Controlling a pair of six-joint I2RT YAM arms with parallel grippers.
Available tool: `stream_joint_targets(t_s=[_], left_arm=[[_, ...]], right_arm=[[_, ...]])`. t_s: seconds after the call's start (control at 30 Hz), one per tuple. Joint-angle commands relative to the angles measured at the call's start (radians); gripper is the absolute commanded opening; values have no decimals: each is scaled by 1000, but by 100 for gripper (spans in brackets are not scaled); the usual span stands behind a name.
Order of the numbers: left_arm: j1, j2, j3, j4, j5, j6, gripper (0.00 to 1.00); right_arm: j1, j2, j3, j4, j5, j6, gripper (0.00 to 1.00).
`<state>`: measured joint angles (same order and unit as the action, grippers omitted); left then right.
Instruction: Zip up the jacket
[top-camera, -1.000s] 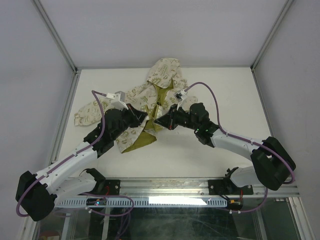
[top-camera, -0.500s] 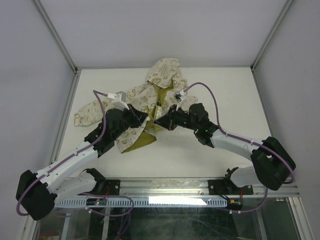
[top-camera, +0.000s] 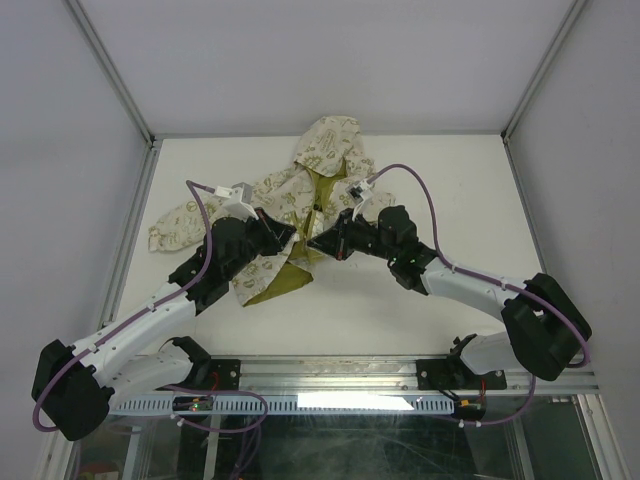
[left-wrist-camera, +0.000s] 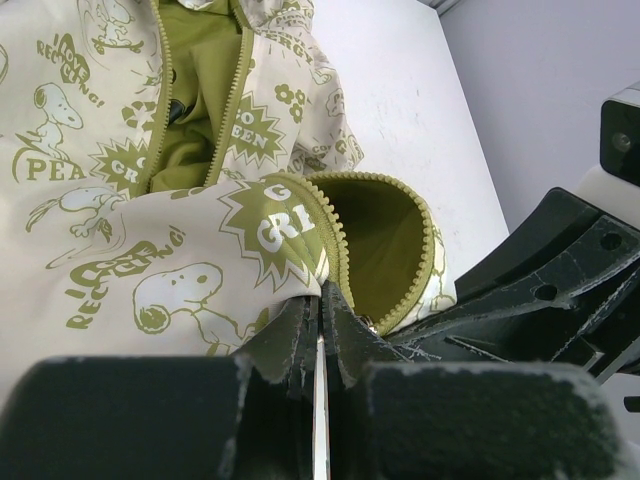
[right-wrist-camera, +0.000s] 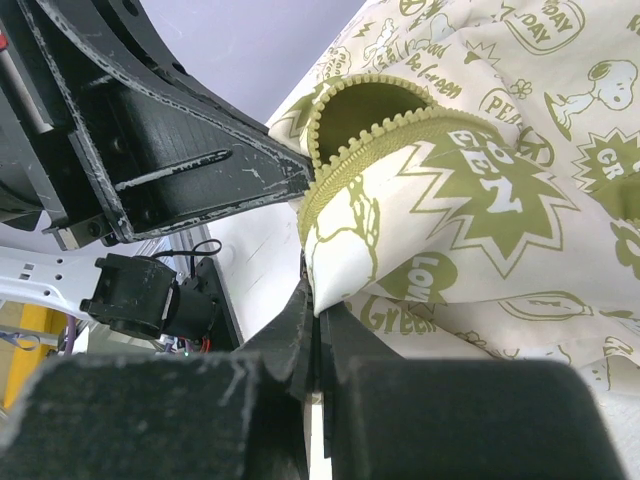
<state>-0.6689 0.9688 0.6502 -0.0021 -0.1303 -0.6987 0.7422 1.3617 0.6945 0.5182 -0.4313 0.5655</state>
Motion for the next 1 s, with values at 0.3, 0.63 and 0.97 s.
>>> stream_joint_targets(t_s=[0.3, 0.63, 0.97], left_arm=[[-11, -7, 47, 37, -19, 10, 0], [-10, 3, 49, 37, -13, 10, 0], [-11, 3, 49, 37, -2, 12, 0]], right_arm=[[6, 0, 52, 34, 11, -29, 0], [6, 8, 61, 37, 8, -30, 0], [6, 10, 66, 45, 31, -22, 0]])
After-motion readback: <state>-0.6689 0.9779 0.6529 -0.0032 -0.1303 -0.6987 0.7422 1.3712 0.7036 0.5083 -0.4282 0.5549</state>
